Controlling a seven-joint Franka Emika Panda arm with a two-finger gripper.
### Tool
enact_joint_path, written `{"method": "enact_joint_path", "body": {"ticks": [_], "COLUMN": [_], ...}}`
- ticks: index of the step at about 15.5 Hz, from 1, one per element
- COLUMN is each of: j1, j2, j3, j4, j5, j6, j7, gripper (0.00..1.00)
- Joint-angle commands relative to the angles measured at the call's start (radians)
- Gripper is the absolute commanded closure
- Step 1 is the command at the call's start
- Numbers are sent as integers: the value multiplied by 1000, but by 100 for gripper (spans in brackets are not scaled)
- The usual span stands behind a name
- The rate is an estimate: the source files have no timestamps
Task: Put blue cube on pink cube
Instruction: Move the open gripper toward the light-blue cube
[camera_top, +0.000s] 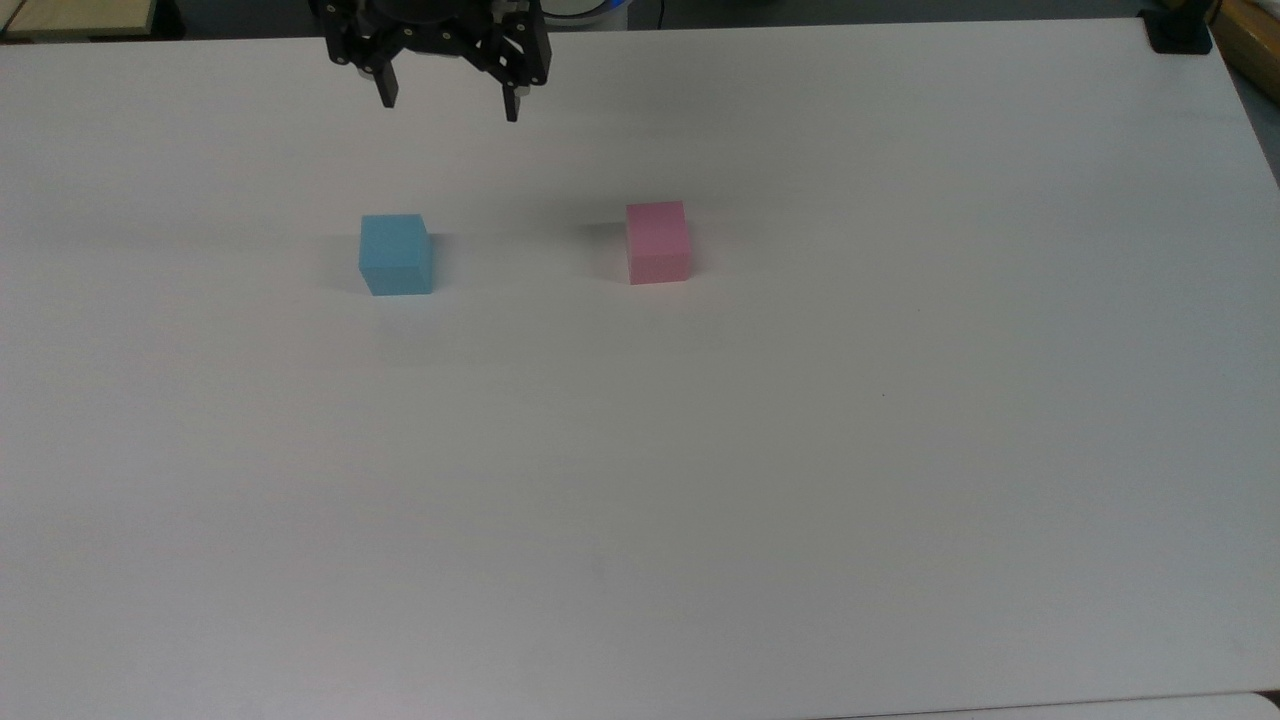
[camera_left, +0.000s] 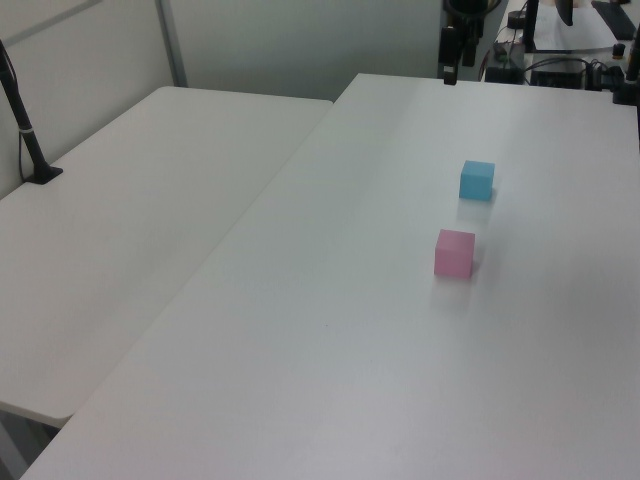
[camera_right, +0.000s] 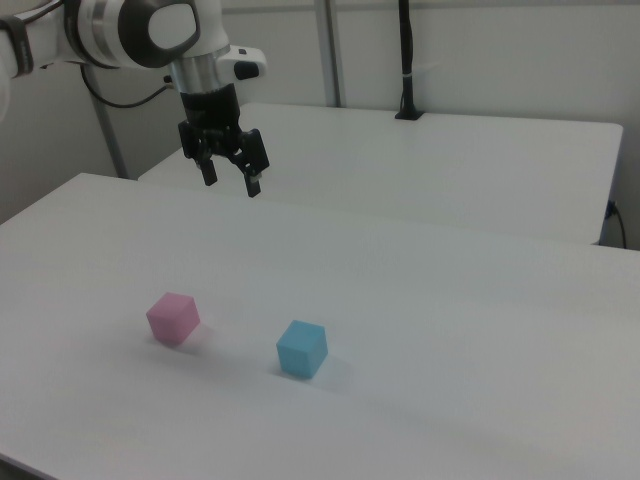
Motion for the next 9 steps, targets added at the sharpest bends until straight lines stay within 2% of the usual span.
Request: {"method": "enact_joint_path", "body": {"ticks": [1, 4, 6, 9], "j1": [-73, -121, -132, -144], "j2": [-28, -31, -45, -134], "j3": [-4, -4, -4, -1], "j4": [-19, -21, -33, -218], "j5": [8, 8, 8, 0], "j6": [-18, -45, -52, 38], "j7": [-121, -218, -228, -270], "gripper": [0, 0, 0, 0]}}
